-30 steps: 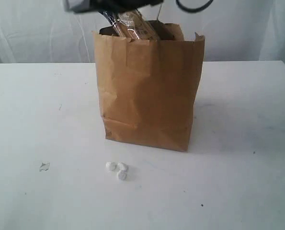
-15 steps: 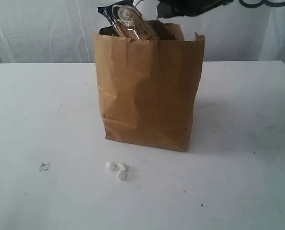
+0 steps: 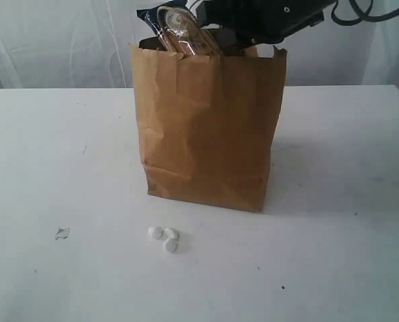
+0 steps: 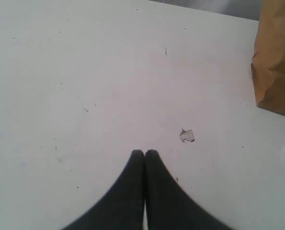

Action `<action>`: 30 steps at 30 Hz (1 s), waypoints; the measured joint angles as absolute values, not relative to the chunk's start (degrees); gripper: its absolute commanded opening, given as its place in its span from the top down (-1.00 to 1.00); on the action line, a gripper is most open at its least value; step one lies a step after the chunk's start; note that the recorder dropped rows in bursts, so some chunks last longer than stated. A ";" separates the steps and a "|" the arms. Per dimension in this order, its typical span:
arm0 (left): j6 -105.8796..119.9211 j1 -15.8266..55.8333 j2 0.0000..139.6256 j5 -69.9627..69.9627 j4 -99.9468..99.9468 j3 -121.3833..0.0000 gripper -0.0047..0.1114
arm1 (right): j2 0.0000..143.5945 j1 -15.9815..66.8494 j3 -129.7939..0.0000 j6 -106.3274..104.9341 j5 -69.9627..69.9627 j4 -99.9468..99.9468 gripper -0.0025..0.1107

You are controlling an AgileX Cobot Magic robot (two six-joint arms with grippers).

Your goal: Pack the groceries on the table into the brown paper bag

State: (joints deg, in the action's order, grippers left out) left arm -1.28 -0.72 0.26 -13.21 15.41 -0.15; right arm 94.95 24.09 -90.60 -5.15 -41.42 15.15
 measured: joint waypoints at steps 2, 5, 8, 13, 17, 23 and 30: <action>-1.28 -0.72 0.26 -13.21 15.41 -0.15 0.92 | 93.82 24.09 -90.60 -5.07 -43.68 15.15 0.58; -1.28 -0.72 0.26 -13.21 15.41 -0.15 0.92 | 90.99 24.09 -90.60 -5.60 -48.83 15.05 0.75; -1.28 -0.72 0.26 -13.21 15.41 -0.15 0.92 | 87.79 24.09 -90.60 -7.36 -54.67 15.05 0.96; -1.28 -0.72 0.26 -13.21 15.41 -0.15 0.92 | 83.04 24.09 -90.60 -8.51 -62.24 14.28 0.96; -1.28 -0.72 0.26 -13.21 15.41 -0.15 0.92 | 81.18 25.37 -90.60 -8.75 -67.92 13.42 0.96; -1.28 -0.72 0.26 -13.21 15.41 -0.15 0.92 | 81.46 32.74 -85.38 -9.56 -69.29 13.13 0.96; -1.28 -0.72 0.26 -13.21 15.41 -0.15 0.92 | 88.38 41.64 -75.10 -9.56 -64.21 13.13 0.96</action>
